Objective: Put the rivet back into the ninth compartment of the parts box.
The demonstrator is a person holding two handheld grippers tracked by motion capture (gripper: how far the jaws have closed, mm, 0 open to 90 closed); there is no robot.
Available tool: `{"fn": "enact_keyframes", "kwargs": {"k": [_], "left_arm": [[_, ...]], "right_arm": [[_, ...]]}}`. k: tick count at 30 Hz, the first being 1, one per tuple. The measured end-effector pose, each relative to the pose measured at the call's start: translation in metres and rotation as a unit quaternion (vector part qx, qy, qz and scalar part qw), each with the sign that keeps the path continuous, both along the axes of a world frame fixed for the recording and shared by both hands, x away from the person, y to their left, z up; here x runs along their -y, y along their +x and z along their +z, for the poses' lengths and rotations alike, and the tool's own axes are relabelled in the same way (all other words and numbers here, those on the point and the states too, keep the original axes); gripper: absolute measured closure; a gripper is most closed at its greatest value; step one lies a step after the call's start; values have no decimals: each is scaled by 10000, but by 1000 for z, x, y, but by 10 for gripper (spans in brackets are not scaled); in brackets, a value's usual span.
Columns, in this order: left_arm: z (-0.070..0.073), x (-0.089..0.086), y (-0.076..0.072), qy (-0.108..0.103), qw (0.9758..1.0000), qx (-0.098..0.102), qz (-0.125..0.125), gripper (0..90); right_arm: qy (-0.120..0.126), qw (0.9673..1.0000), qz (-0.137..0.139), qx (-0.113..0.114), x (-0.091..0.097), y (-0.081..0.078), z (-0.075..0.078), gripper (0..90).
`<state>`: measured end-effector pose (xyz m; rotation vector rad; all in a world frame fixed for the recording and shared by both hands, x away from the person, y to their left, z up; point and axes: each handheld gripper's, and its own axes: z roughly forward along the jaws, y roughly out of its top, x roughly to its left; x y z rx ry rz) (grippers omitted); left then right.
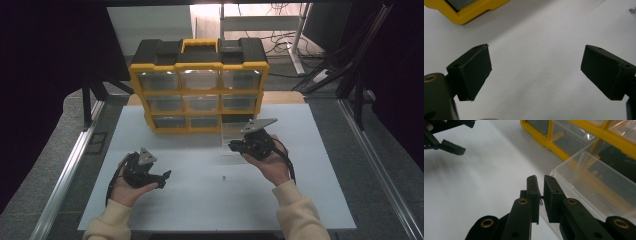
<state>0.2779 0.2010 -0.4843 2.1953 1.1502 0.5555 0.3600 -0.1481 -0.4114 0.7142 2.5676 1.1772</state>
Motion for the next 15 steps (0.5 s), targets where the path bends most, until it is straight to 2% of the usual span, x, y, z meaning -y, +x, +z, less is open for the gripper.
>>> {"fn": "enact_keyframes", "kwargs": {"k": [15], "left_arm": [[0, -1, 1, -3, 10000, -4, 23, 101]], "right_arm": [[11, 9997, -128, 231, 1, 5, 18, 829]]}}
